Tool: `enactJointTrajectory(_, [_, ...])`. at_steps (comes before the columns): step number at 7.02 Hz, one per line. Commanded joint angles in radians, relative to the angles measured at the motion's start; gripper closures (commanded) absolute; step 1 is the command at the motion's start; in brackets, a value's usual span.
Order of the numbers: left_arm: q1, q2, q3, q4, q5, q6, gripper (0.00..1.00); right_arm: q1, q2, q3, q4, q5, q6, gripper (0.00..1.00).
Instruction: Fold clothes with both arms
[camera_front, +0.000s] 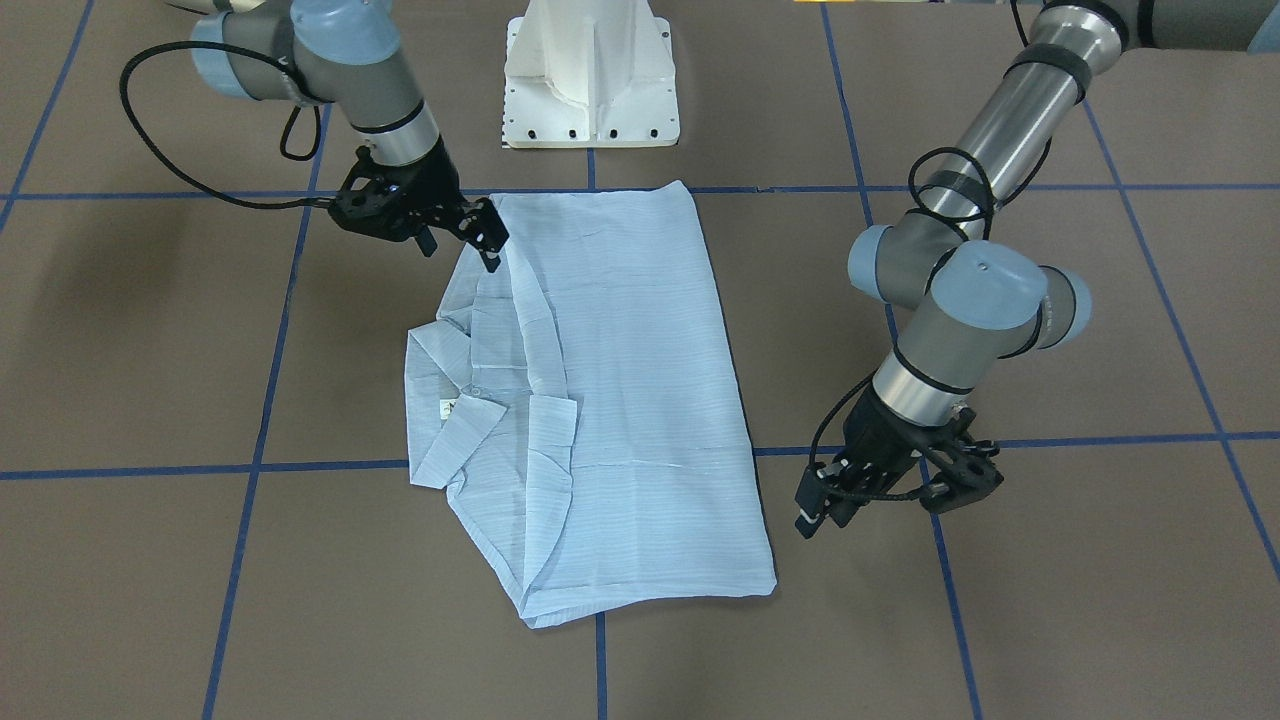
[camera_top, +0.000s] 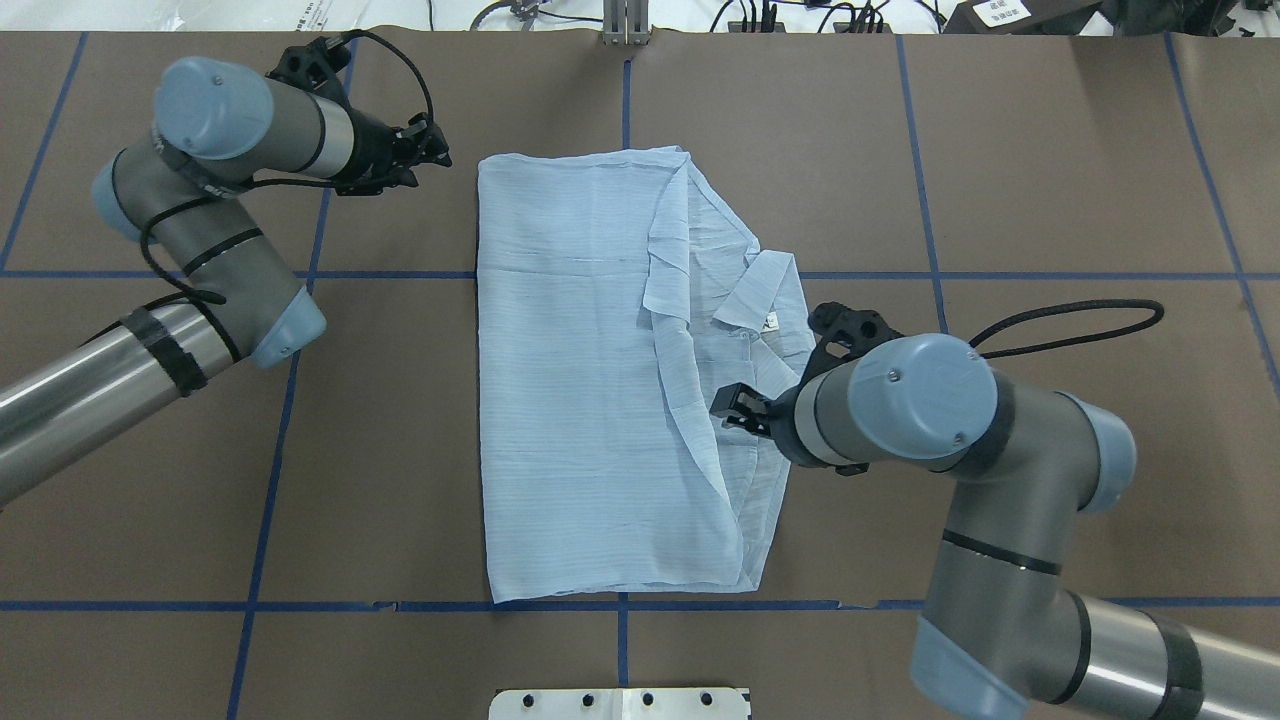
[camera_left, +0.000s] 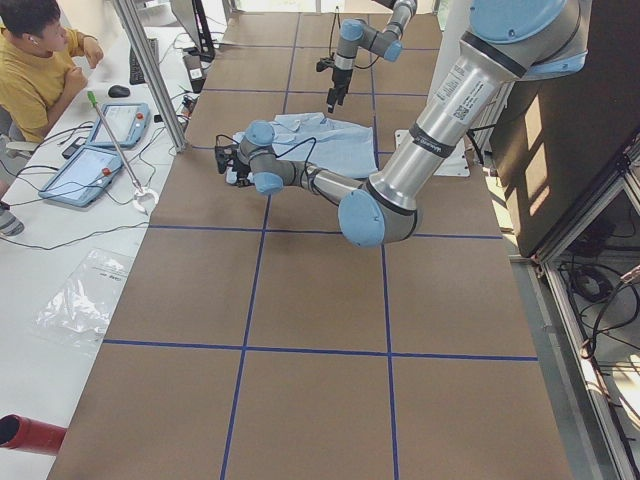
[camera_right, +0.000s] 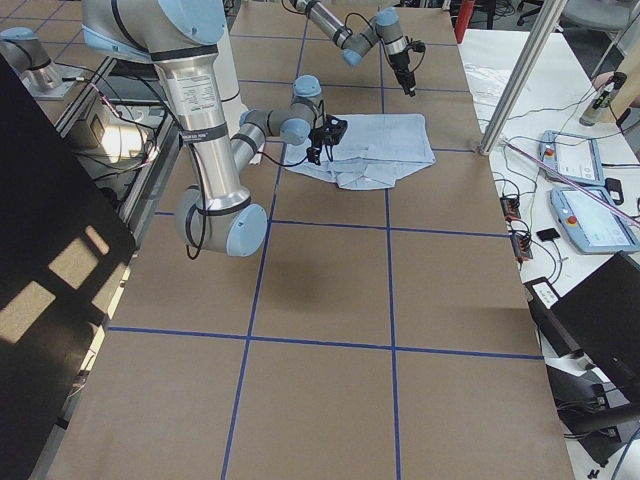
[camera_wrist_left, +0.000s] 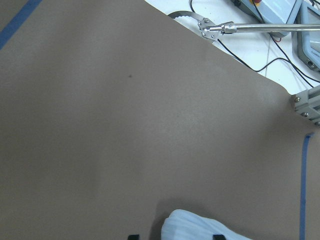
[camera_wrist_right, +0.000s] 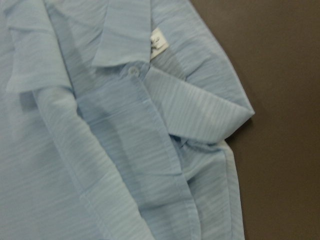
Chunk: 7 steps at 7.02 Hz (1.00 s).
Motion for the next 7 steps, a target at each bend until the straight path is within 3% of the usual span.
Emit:
enactJointTrajectory(1, [-0.02,0.106,-0.094,-0.007,-0.02,0.073,0.42,-0.125,0.077,-0.026,-0.113,-0.129,-0.241,0.0])
enactJointTrajectory(3, [-0.02,0.131,-0.108,-0.007,-0.02,0.074,0.42,-0.141,0.131,-0.091,-0.154,-0.139,-0.449,0.0])
enactJointTrajectory(6, [-0.02,0.136,-0.107,-0.007,-0.02,0.074,0.42,-0.118,0.117,-0.102,-0.188,-0.168,-0.619,0.0])
enactJointTrajectory(7, [-0.021,0.136,-0.107,-0.007,-0.02,0.075,0.42,-0.095,0.064,-0.097,-0.171,-0.162,-0.653,0.0])
